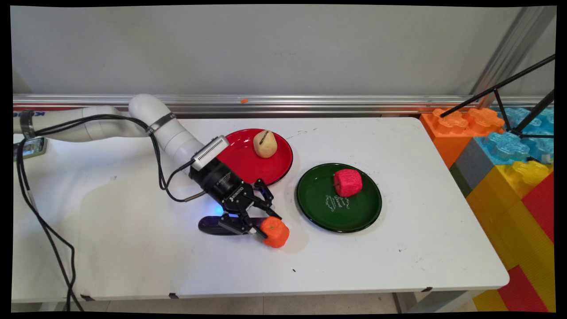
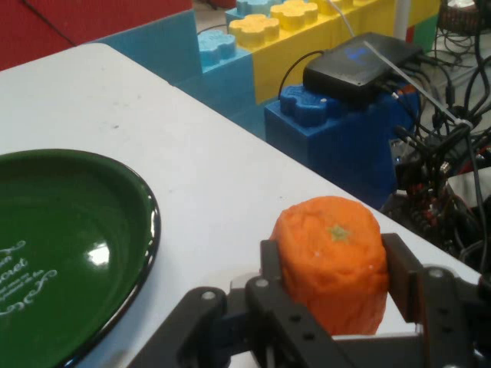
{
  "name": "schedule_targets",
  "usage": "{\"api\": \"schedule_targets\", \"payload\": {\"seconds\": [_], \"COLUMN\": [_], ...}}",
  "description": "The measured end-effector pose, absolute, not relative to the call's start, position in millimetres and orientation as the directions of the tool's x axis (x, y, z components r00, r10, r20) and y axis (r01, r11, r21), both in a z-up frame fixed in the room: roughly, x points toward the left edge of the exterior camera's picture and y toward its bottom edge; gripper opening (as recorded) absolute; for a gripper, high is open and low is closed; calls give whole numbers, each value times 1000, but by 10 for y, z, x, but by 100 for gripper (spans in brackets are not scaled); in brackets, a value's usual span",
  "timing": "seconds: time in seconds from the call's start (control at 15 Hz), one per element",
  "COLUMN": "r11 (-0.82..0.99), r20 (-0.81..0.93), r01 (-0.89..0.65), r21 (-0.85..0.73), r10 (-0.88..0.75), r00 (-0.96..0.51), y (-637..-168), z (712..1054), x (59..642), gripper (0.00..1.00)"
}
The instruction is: Place the picked object on the table
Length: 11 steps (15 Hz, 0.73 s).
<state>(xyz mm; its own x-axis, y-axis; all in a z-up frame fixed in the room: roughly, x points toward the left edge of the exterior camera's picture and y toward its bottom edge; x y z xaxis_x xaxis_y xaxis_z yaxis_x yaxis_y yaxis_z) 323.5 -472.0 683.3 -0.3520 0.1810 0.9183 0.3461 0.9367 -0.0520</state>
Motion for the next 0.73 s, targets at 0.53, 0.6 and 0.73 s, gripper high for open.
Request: {"api": "schedule_targets", "payload": {"seconds": [0.53, 0.6, 0.73], "r11": [930, 930, 934], "r20": [917, 917, 917], "r01": [365, 363, 355], "r21": [-48, -47, -43], "r10": [186, 185, 178], "r00": [-354, -353, -357], "y": [-4701, -4701, -4702], "z": [6655, 6644, 6626], "x": [3249, 3259, 3285], "gripper": [100, 100, 100]}}
